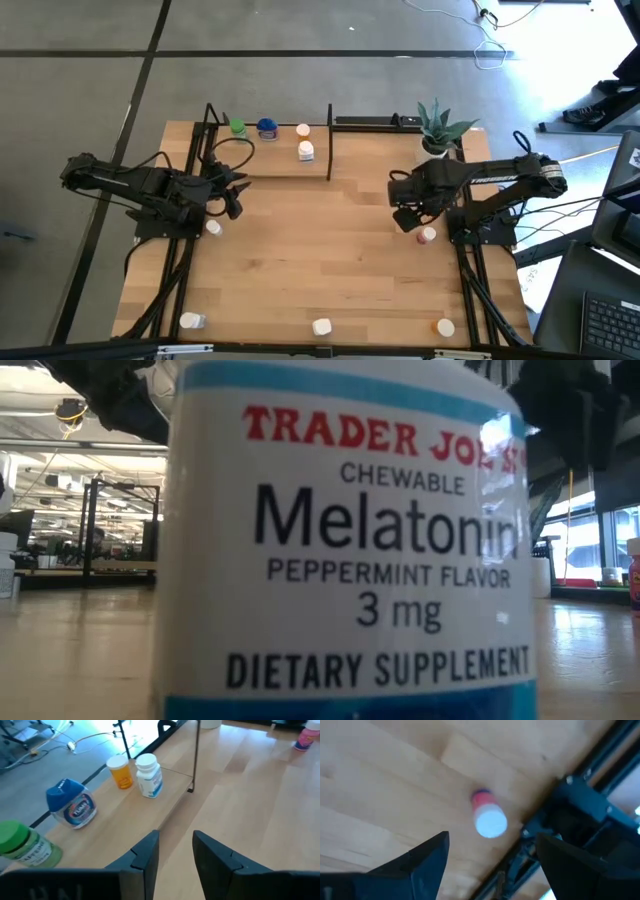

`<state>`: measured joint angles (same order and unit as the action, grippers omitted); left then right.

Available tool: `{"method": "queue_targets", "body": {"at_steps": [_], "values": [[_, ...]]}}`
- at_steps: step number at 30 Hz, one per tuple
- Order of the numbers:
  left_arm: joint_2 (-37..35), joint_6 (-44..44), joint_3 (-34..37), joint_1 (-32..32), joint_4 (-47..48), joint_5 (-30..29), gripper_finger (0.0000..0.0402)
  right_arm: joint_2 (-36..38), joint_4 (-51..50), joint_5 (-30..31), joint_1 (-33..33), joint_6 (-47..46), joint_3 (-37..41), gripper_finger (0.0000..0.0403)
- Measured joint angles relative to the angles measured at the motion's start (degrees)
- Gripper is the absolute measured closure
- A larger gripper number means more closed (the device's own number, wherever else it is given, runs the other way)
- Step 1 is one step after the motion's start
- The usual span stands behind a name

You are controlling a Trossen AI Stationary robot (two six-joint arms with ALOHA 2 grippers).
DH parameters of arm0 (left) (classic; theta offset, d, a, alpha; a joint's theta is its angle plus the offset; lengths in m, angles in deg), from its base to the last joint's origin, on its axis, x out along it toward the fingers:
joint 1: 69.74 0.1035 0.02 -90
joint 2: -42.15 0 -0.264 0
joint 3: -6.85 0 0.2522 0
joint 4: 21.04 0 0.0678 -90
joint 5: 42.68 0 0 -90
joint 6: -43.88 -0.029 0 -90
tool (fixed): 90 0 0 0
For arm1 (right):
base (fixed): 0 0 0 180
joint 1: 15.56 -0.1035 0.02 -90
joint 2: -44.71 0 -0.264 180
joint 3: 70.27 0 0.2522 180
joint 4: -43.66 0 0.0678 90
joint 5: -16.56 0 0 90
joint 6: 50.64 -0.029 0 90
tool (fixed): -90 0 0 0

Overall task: Pick and place medicine bottles onto shelf by color
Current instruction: Put the pink pill bottle on the shelf

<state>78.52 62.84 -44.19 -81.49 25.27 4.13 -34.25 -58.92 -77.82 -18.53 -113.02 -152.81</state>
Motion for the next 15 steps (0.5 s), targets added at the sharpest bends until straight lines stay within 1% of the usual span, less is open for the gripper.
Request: {"method": "queue_targets", "body": {"at_steps": [2,6,12,15], "values": [[0.0,0.0,0.0,0.0,0.0,-1.2,0.0289,0.0,0.6,-0.6,-0.1,0.1,2.9,0.0107],[0.0,0.0,0.0,0.0,0.0,-2.8,0.0289,0.0,4.6,-3.9,0.3,2.5,8.6,0.0107],[0.0,0.0,0.0,0.0,0.0,-2.9,0.0289,0.0,10.0,-5.1,0.7,2.8,14.8,0.0107],[0.0,0.0,0.0,0.0,0.0,-2.9,0.0289,0.0,12.5,-7.2,0.7,2.9,17.3,0.0107]]}}
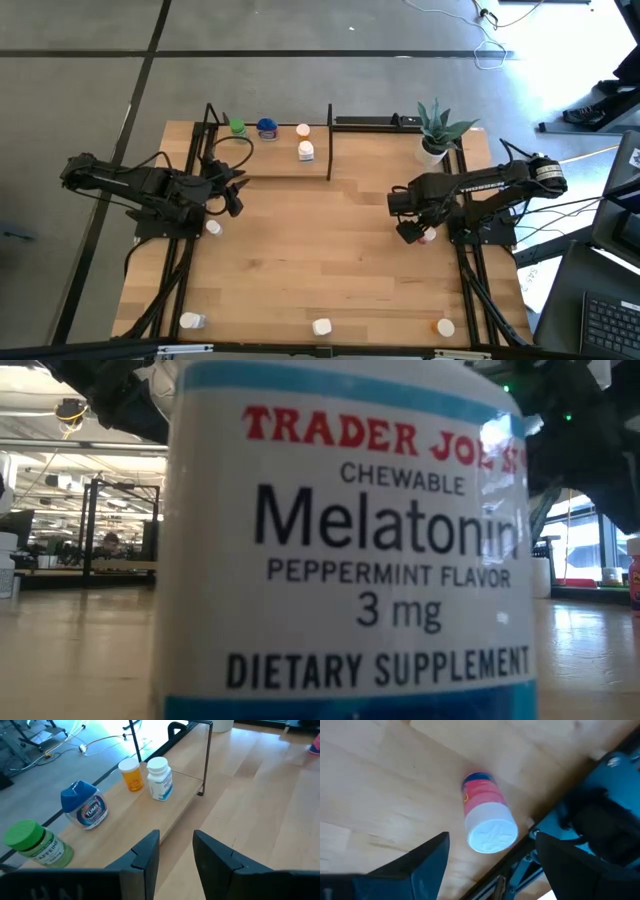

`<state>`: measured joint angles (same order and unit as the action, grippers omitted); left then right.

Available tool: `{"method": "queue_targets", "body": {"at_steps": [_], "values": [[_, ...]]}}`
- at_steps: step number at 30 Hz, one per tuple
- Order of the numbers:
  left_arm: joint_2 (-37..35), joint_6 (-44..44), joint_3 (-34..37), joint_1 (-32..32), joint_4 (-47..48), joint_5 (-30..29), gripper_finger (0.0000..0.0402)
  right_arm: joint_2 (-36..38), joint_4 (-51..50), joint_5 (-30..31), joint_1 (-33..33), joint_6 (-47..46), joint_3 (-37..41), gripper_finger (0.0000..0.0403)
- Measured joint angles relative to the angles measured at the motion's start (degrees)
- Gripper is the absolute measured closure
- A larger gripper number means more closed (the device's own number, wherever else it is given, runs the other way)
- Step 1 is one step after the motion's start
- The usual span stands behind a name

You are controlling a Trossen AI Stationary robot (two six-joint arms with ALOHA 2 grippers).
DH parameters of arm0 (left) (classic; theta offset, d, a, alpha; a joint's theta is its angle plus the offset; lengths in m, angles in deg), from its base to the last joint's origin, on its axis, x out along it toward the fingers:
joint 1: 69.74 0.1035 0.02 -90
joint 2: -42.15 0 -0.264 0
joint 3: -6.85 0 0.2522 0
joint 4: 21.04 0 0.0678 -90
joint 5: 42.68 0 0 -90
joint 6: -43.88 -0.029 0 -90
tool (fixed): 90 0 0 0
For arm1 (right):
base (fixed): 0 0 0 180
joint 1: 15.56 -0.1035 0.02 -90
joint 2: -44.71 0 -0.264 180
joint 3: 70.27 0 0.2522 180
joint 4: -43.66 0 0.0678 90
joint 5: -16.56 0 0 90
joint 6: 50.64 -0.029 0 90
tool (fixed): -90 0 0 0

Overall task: Pick and place medicine bottles onto shelf by color
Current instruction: Put the pink pill bottle on the shelf

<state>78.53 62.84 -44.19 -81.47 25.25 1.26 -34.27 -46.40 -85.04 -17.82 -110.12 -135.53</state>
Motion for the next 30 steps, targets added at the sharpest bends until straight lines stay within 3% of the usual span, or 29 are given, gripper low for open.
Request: {"method": "queue_targets", "body": {"at_steps": [6,30], "values": [[0.0,0.0,0.0,0.0,0.0,-1.0,0.0289,0.0,4.1,-0.6,0.0,0.0,4.0,0.0107],[0.0,0.0,0.0,0.0,0.0,-1.4,0.0289,0.0,5.9,0.4,0.0,0.2,6.4,0.0107]]}}
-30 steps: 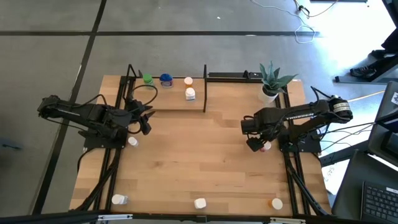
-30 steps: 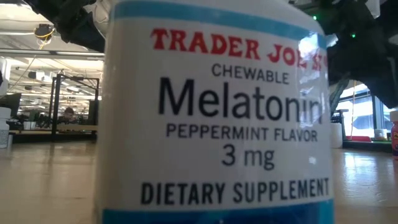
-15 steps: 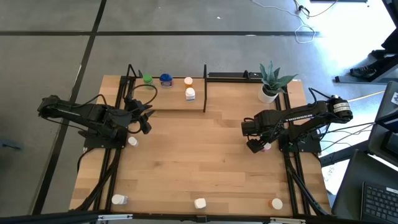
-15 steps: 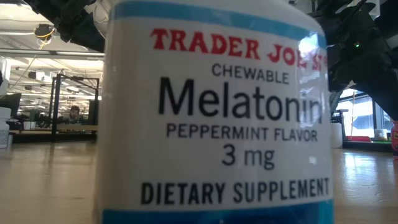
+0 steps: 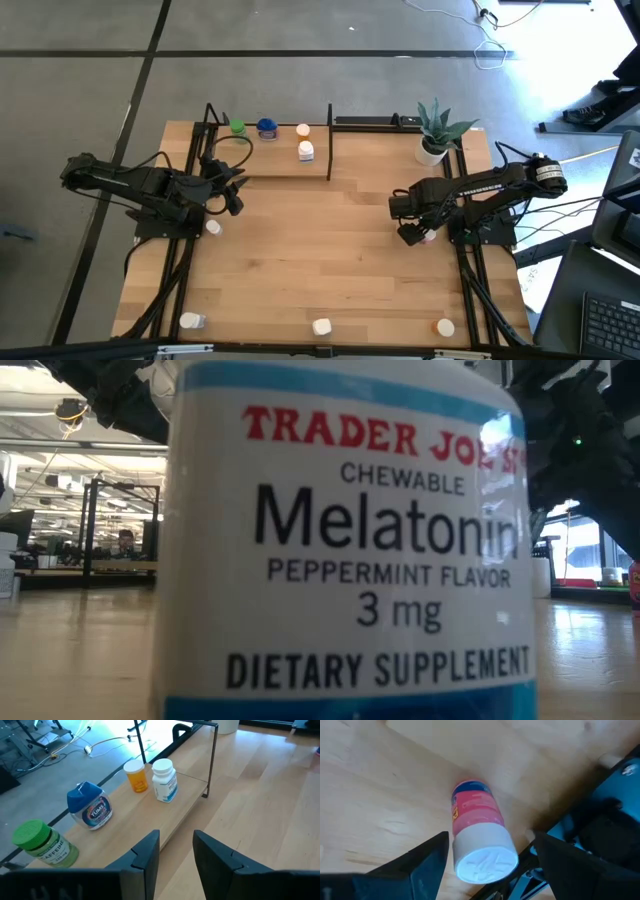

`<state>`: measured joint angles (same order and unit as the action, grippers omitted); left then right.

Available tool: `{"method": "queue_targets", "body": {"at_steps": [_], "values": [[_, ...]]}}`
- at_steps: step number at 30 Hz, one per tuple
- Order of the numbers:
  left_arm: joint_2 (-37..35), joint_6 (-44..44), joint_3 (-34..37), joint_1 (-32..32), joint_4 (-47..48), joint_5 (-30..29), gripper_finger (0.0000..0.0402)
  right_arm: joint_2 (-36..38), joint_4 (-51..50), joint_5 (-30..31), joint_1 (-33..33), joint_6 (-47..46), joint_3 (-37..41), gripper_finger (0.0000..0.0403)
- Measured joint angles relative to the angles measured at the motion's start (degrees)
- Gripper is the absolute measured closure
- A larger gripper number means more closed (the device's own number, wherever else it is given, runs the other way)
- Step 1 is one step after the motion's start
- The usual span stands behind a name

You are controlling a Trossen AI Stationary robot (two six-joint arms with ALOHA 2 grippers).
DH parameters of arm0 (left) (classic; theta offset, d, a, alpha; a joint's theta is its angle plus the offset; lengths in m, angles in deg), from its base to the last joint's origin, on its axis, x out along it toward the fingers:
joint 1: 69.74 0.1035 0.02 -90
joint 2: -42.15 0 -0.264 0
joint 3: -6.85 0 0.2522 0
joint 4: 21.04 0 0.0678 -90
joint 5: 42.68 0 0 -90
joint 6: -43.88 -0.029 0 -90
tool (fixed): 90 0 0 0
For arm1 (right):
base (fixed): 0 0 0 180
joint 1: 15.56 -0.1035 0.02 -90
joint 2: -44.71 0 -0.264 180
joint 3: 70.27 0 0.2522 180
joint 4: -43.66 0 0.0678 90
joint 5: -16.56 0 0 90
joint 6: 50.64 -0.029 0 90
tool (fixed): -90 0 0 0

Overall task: Pick and place medicine bottles onto shelf by color
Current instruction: Put the pink pill bottle on the shelf

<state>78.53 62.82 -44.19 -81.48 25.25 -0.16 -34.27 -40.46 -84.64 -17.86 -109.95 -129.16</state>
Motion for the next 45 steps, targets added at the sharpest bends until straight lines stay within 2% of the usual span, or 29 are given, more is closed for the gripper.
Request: {"method": "queue_targets", "body": {"at_steps": [3,7,21,24,28,36,40,45], "values": [[0.0,0.0,0.0,0.0,0.0,0.0,0.0289,0.0,2.1,-1.6,-0.2,-0.3,2.0,0.0107],[0.0,-0.4,0.0,0.0,0.0,1.7,0.0289,0.0,4.2,-0.9,-0.2,-0.4,2.5,0.0116],[0.0,-11.7,0.0,0.0,0.0,24.0,0.0289,0.0,4.9,0.6,-0.2,-0.4,2.5,0.0191],[0.0,-13.5,0.0,0.0,0.0,27.1,0.0289,0.0,5.1,0.6,-0.2,-0.4,2.4,0.0209],[0.0,-13.6,0.0,0.0,0.0,27.1,0.0289,0.0,5.7,0.6,-0.2,-0.4,2.4,0.0226],[0.0,-13.6,0.0,0.0,0.0,27.0,0.0289,-0.1,8.7,0.8,-0.2,-0.1,0.9,0.0225],[0.0,-13.6,0.0,0.0,0.0,26.8,0.0289,-0.1,8.6,0.8,0.1,2.6,-3.9,0.0226],[0.0,-13.6,0.0,0.0,0.0,23.4,0.0289,-0.4,8.4,0.6,1.4,7.3,-13.3,0.0226]]}}
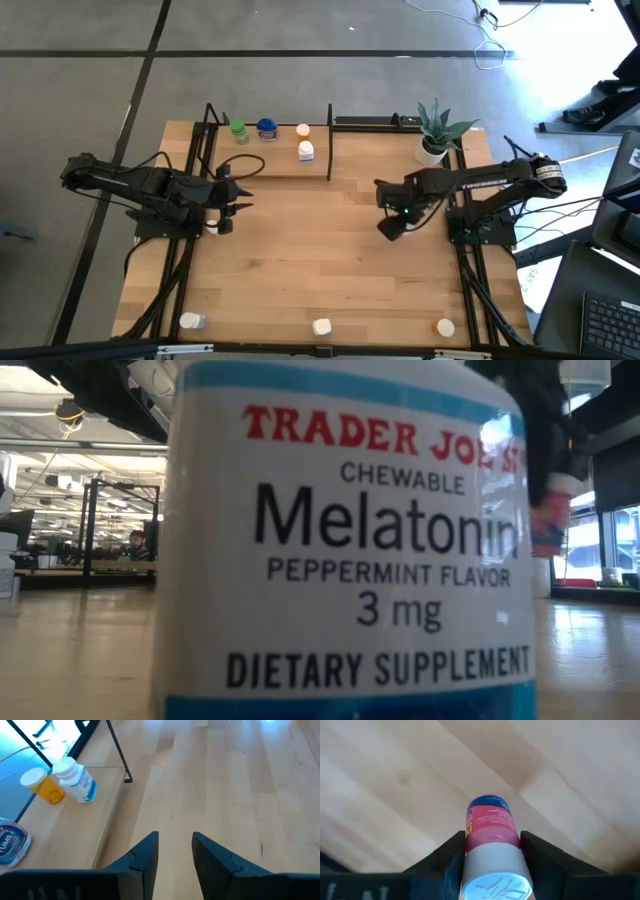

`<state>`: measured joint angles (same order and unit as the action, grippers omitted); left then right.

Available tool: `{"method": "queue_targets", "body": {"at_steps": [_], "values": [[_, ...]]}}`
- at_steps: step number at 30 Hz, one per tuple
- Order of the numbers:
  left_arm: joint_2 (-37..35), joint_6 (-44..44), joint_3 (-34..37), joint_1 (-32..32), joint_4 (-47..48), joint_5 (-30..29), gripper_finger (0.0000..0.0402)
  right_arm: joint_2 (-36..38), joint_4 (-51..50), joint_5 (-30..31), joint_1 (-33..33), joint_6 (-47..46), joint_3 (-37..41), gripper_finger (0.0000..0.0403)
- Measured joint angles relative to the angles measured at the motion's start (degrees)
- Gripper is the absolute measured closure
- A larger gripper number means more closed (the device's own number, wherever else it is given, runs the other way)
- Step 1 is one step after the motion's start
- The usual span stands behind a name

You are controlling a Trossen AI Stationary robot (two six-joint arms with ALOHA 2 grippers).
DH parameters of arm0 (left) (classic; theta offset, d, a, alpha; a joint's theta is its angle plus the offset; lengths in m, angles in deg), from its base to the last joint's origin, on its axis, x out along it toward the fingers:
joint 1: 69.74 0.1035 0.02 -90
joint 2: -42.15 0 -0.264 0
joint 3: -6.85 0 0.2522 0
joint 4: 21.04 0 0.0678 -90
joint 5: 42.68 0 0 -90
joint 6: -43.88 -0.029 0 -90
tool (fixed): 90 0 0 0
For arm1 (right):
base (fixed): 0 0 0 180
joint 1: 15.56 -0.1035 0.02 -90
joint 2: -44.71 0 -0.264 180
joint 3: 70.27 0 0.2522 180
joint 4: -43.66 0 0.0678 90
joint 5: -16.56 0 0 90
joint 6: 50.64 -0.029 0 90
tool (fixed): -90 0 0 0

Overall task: Pick and place medicine bottles onto shelf by color
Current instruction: Put the pink pill bottle on the shelf

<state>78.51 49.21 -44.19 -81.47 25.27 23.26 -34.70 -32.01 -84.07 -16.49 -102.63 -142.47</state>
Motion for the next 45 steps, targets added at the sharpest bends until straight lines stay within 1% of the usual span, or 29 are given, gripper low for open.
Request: {"method": "queue_targets", "body": {"at_steps": [3,6,14,20,26,28,30,33,35,40,45], "values": [[0.0,0.0,0.0,0.0,0.0,-0.3,0.0289,-2.2,-0.5,0.1,1.3,5.7,-6.8,0.0227],[0.0,0.0,0.0,0.0,0.0,-0.4,0.0289,-6.2,-0.4,0.1,2.8,12.3,-13.6,0.0227],[0.0,0.0,0.0,0.0,0.0,-0.4,0.0289,-21.6,-0.9,0.0,6.3,30.7,-30.8,0.0227],[0.0,0.0,0.0,0.0,0.0,-0.3,0.0289,-34.0,-4.4,-0.4,7.8,40.2,-44.5,0.0227],[0.0,0.0,0.0,0.0,0.0,-0.3,0.0289,-43.9,-9.3,0.2,7.9,44.9,-55.2,0.0227],[0.0,0.0,0.0,0.0,0.0,-0.3,0.0289,-46.4,-10.9,1.8,7.9,46.2,-57.4,0.0227],[0.0,0.0,0.0,0.0,0.0,-0.3,0.0289,-48.5,-11.3,2.1,7.7,47.7,-58.7,0.0227],[0.0,0.0,0.0,0.0,0.0,-0.2,0.0289,-50.6,-11.2,2.4,7.5,49.5,-59.0,0.0227],[0.0,0.0,0.0,0.0,0.0,-0.2,0.0289,-51.6,-11.3,3.7,7.5,50.8,-59.1,0.0227],[0.0,0.1,0.0,0.0,0.0,-0.3,0.0289,-52.9,-11.2,5.9,7.5,53.9,-59.1,0.0224],[0.0,0.2,0.0,0.0,0.0,-0.3,0.0289,-53.0,-10.7,6.5,7.5,56.1,-59.1,0.0203]]}}
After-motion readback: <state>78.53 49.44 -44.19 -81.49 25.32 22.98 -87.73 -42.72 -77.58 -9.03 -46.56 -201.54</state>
